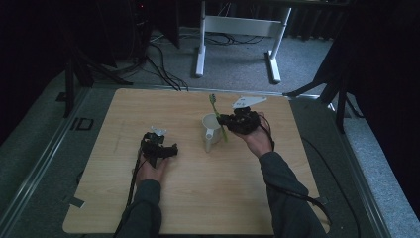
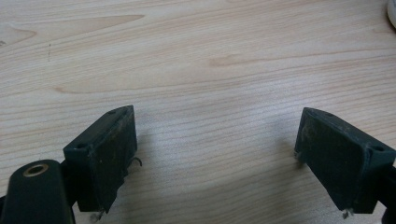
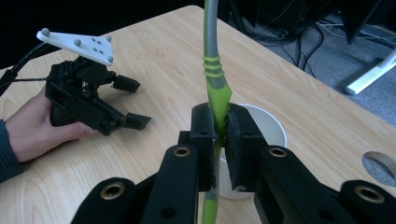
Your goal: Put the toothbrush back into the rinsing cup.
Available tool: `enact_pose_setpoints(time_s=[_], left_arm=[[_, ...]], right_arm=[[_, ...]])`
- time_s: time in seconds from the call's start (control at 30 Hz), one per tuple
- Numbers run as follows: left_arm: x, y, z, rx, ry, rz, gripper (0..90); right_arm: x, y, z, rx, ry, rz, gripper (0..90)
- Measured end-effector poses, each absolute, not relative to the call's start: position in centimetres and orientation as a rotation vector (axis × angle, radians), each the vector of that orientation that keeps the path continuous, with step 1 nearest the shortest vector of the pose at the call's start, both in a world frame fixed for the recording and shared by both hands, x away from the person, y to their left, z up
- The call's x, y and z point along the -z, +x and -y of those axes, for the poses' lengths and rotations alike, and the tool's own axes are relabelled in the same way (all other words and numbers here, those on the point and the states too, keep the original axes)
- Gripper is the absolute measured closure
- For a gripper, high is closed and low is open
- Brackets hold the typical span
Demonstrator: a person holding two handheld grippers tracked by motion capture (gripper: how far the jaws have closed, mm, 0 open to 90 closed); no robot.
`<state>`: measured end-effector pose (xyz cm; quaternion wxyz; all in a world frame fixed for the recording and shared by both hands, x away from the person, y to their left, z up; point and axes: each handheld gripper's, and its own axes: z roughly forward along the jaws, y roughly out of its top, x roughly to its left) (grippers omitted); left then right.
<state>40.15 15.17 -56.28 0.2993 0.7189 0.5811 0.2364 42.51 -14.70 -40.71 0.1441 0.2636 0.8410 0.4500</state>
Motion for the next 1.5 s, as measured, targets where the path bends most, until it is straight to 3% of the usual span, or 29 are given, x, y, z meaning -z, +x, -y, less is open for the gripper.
enact_pose_setpoints(time_s=[1.5], left_arm=[[56.28, 40.15, -15.17, -0.628, 1.909, -1.544, 13.3]], right_arm=[[40.79, 42.51, 14.54, -1.519, 0.794, -2.253, 82.3]])
